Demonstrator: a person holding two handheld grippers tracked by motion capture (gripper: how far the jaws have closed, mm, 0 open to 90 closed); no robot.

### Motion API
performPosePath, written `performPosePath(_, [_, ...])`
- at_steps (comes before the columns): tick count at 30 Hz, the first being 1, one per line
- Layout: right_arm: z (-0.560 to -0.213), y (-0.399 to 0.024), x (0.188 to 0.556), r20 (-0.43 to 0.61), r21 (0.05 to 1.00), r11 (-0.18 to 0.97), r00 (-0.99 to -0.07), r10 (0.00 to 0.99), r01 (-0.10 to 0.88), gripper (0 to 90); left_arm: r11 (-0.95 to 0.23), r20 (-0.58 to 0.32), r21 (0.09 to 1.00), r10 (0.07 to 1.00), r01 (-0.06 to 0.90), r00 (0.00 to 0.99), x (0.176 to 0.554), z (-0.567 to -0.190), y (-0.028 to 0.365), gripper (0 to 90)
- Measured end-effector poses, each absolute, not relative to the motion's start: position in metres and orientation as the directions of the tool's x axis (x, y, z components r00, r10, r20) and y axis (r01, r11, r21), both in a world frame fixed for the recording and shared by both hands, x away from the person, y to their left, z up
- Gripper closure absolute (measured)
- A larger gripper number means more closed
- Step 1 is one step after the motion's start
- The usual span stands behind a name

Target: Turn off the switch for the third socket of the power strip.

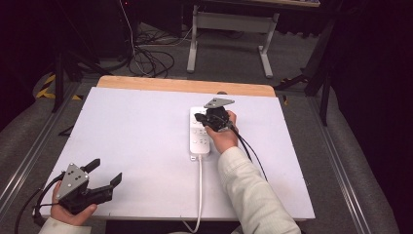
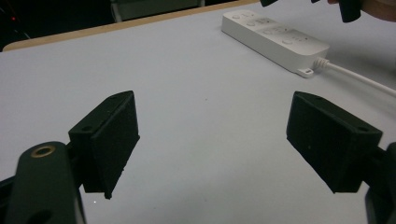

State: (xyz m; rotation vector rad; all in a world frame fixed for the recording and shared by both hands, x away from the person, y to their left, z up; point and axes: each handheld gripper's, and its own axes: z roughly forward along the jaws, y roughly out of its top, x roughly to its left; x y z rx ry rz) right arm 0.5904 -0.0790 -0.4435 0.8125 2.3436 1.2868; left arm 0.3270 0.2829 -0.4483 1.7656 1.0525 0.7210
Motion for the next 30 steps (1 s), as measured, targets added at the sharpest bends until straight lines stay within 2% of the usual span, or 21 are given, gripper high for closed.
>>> performPosePath(30, [-0.470,-0.070,0.603,-0.008,0.835,0.421,-0.756,0.655,0.355,90.0,-0.201,0.022,0.918,0.887,0.342,0.461,0.327,-0.448,0.283,17.3])
